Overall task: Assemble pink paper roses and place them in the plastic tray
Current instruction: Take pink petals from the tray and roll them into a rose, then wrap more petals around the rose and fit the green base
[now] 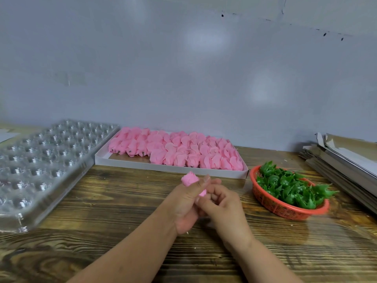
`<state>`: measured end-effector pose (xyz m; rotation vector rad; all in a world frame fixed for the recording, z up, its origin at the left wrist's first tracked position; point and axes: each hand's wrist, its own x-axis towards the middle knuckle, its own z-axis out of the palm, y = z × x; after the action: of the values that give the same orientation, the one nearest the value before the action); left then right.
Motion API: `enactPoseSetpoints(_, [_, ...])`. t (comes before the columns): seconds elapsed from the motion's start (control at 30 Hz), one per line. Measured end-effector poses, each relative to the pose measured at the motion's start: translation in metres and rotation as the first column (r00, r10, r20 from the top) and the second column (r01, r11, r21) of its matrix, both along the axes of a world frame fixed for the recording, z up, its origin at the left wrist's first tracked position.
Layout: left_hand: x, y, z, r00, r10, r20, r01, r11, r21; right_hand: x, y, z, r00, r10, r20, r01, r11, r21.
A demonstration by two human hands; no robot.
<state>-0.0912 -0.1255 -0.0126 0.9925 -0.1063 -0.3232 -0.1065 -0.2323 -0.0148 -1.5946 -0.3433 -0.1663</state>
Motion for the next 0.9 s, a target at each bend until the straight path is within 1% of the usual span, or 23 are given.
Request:
enactPoseSetpoints(0.07, [-0.001, 0.001, 0.0, 0.999, -0.023, 0.025, 0.021, 0.999, 0.041, 0.0, -0.002, 0.001, 0.994, 0.079, -0.079, -0.074, 0.995, 0.073])
enactPoseSetpoints(0.17, [-0.001, 0.003, -0.001, 0.998, -0.057, 0.04, 0.053, 0.995, 0.089, -0.001, -0.003, 0.004, 0.961, 0.202, -0.19, -0.173, 0.973, 0.155])
enactPoseSetpoints(0.3, [-0.001, 0.007, -0.002, 0.991, -0.123, 0.051, 0.118, 0.989, 0.089, 0.0, -0.006, 0.006, 0.893, 0.328, -0.31, -0.253, 0.933, 0.257])
enactPoseSetpoints(0.43, [0.0, 0.008, -0.004, 0.99, -0.131, 0.058, 0.125, 0.988, 0.092, 0.001, -0.007, 0.007, 0.853, 0.39, -0.348, -0.287, 0.906, 0.312])
enactPoseSetpoints(0.67, [-0.002, 0.011, -0.001, 0.982, -0.177, 0.066, 0.169, 0.979, 0.115, 0.002, -0.009, 0.006, 0.813, 0.467, -0.348, -0.345, 0.867, 0.359])
enactPoseSetpoints(0.73, [-0.001, 0.011, 0.0, 0.983, -0.179, 0.032, 0.174, 0.977, 0.122, 0.003, -0.01, 0.005, 0.817, 0.449, -0.361, -0.345, 0.883, 0.318])
enactPoseSetpoints(0.77, [-0.001, 0.011, 0.0, 0.985, -0.172, 0.013, 0.169, 0.978, 0.12, 0.003, -0.011, 0.004, 0.832, 0.42, -0.363, -0.343, 0.903, 0.259])
enactPoseSetpoints(0.83, [0.0, 0.008, 0.002, 0.992, -0.124, -0.013, 0.124, 0.99, 0.064, 0.005, -0.017, 0.006, 0.883, 0.321, -0.342, -0.308, 0.947, 0.092])
enactPoseSetpoints(0.9, [0.002, 0.008, 0.002, 0.998, -0.013, -0.067, 0.01, 0.999, -0.045, 0.01, -0.029, 0.013, 0.957, 0.159, -0.243, -0.186, 0.978, -0.095])
